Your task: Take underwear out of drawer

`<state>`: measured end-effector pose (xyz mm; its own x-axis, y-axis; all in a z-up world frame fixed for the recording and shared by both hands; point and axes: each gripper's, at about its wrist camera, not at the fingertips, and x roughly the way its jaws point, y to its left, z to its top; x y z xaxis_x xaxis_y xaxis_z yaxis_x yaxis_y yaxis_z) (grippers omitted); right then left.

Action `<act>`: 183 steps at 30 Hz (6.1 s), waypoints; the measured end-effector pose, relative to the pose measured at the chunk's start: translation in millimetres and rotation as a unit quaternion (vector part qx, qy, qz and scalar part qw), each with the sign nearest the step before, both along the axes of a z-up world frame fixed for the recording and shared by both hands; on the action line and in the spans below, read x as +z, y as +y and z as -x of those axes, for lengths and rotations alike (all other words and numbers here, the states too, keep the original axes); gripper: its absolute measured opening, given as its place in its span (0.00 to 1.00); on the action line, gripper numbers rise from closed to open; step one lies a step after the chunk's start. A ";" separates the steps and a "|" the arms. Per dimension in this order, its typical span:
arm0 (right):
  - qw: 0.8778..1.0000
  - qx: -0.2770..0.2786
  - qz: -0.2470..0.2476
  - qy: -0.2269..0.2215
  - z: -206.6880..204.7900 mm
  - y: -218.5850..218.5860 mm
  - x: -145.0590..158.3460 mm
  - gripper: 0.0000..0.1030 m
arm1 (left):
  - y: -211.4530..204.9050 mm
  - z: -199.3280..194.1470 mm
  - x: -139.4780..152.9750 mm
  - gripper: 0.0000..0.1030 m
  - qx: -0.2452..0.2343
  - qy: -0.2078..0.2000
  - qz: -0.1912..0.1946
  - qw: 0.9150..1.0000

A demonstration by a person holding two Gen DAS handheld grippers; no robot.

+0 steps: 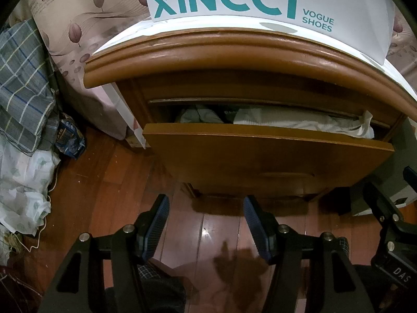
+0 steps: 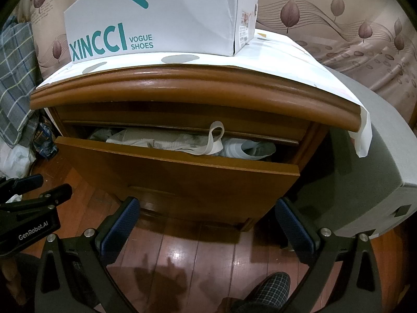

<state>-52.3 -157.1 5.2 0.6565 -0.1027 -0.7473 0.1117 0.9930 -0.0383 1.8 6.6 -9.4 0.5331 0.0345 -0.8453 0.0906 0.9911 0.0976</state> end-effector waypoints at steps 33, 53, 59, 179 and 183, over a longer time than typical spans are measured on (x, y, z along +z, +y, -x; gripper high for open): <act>0.999 -0.021 -0.029 -0.016 -0.7 -15.0 7.8 1.00 | 21.6 -12.3 -0.4 0.59 0.035 0.037 0.096 0.994; 0.995 -0.065 -0.070 -0.017 3.7 -46.4 22.3 1.00 | 83.4 -42.1 -16.0 0.60 0.180 0.080 0.358 0.913; 0.993 -0.077 -0.081 -0.025 4.2 -61.1 33.3 1.00 | 84.9 -52.5 -32.5 0.63 0.212 0.077 0.414 0.882; 0.990 -0.029 -0.092 0.103 -24.0 -64.4 -5.1 1.00 | 90.0 6.0 -1.2 0.92 0.135 0.134 0.118 0.975; 0.991 -0.028 -0.087 0.101 -23.2 -64.2 -3.5 1.00 | 72.9 -0.3 21.2 0.92 0.090 0.121 0.117 0.982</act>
<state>-29.1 -221.3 1.7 0.4879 0.0076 -0.8729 0.1749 0.9788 0.1062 2.0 79.5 11.8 0.3186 -0.1007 -0.9425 -0.0966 0.9857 -0.1380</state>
